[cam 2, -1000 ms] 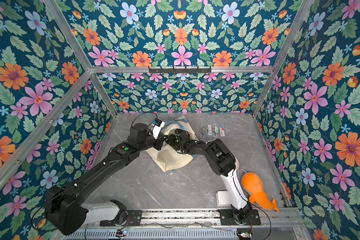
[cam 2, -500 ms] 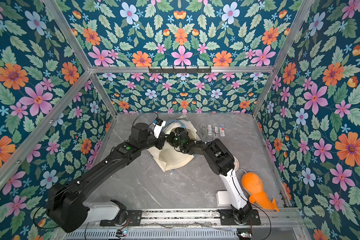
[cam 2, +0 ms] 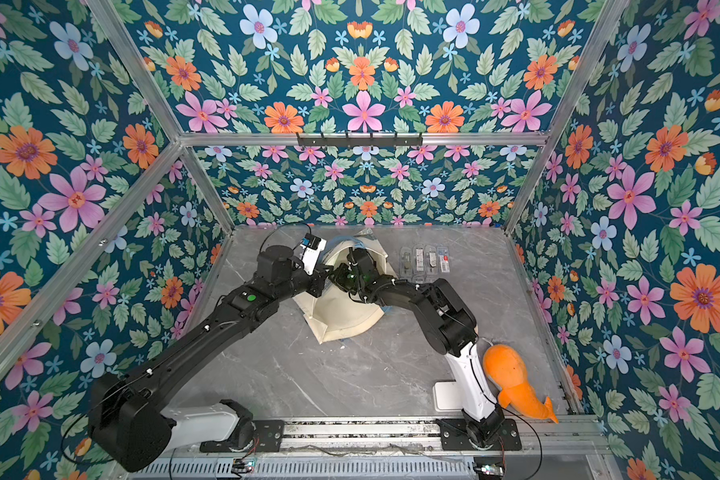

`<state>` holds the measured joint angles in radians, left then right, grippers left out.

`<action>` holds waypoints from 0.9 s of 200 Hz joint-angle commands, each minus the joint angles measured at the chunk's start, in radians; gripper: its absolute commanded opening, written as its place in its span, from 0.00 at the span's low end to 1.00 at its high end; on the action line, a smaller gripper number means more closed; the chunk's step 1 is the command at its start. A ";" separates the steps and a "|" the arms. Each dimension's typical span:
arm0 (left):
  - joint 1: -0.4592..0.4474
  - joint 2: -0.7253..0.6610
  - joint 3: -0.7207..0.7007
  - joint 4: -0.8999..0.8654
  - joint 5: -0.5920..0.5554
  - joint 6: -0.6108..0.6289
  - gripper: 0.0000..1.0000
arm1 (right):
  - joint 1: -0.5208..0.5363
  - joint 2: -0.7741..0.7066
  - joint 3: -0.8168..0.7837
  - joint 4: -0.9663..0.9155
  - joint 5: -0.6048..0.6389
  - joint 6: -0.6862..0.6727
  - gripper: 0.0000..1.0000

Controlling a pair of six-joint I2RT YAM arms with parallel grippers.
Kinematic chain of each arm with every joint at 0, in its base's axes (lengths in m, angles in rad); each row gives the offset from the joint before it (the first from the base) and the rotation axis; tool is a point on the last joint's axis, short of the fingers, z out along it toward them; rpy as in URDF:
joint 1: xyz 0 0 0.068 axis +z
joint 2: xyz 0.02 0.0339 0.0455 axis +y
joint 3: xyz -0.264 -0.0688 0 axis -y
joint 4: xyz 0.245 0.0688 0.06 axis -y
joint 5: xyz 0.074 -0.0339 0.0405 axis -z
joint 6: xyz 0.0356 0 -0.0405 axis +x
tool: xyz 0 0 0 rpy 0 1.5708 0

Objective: Take out the compass set from the canvas bag
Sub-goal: Pick up the compass set from the canvas bag.

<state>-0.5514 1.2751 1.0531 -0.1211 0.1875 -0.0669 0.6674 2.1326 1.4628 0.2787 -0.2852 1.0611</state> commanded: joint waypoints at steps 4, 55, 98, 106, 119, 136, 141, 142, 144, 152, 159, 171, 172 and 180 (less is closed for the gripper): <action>0.004 -0.010 0.019 -0.034 -0.129 0.003 0.00 | -0.003 -0.093 -0.037 -0.096 0.004 -0.094 0.11; 0.005 -0.012 0.044 -0.046 -0.188 -0.027 0.00 | -0.004 -0.271 -0.046 -0.311 0.017 -0.262 0.10; 0.013 0.017 0.096 -0.071 -0.239 -0.054 0.00 | -0.006 -0.410 -0.038 -0.453 -0.030 -0.374 0.11; 0.016 0.020 0.102 -0.073 -0.242 -0.058 0.00 | -0.007 -0.433 -0.033 -0.489 -0.046 -0.395 0.10; 0.018 0.022 0.106 -0.073 -0.247 -0.062 0.00 | -0.007 -0.467 -0.028 -0.547 -0.071 -0.424 0.11; 0.024 0.026 0.108 -0.078 -0.254 -0.071 0.00 | -0.002 -0.556 -0.012 -0.658 -0.096 -0.478 0.11; 0.026 0.026 0.107 -0.078 -0.258 -0.072 0.00 | 0.002 -0.581 -0.009 -0.695 -0.095 -0.494 0.11; 0.027 0.026 0.108 -0.079 -0.258 -0.073 0.00 | 0.002 -0.586 -0.009 -0.702 -0.095 -0.498 0.10; 0.028 0.025 0.107 -0.078 -0.259 -0.074 0.00 | 0.002 -0.596 -0.009 -0.716 -0.096 -0.504 0.11; 0.032 0.026 0.104 -0.080 -0.265 -0.079 0.00 | 0.004 -0.640 -0.008 -0.776 -0.096 -0.526 0.11; 0.037 0.025 0.104 -0.080 -0.271 -0.085 0.00 | 0.002 -0.683 -0.007 -0.838 -0.074 -0.550 0.11; 0.048 0.025 0.103 -0.081 -0.268 -0.092 0.00 | -0.004 -0.754 -0.003 -0.954 0.002 -0.593 0.11; 0.049 0.026 0.103 -0.081 -0.266 -0.092 0.00 | -0.007 -0.760 -0.003 -0.964 0.009 -0.596 0.11; 0.055 0.026 0.106 -0.083 -0.255 -0.093 0.00 | -0.028 -0.794 0.011 -1.042 0.053 -0.622 0.11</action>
<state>-0.5114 1.3014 1.1522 -0.2379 -0.0574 -0.1364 0.6666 1.4216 1.4540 -0.4843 -0.3500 0.5568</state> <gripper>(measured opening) 0.058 0.200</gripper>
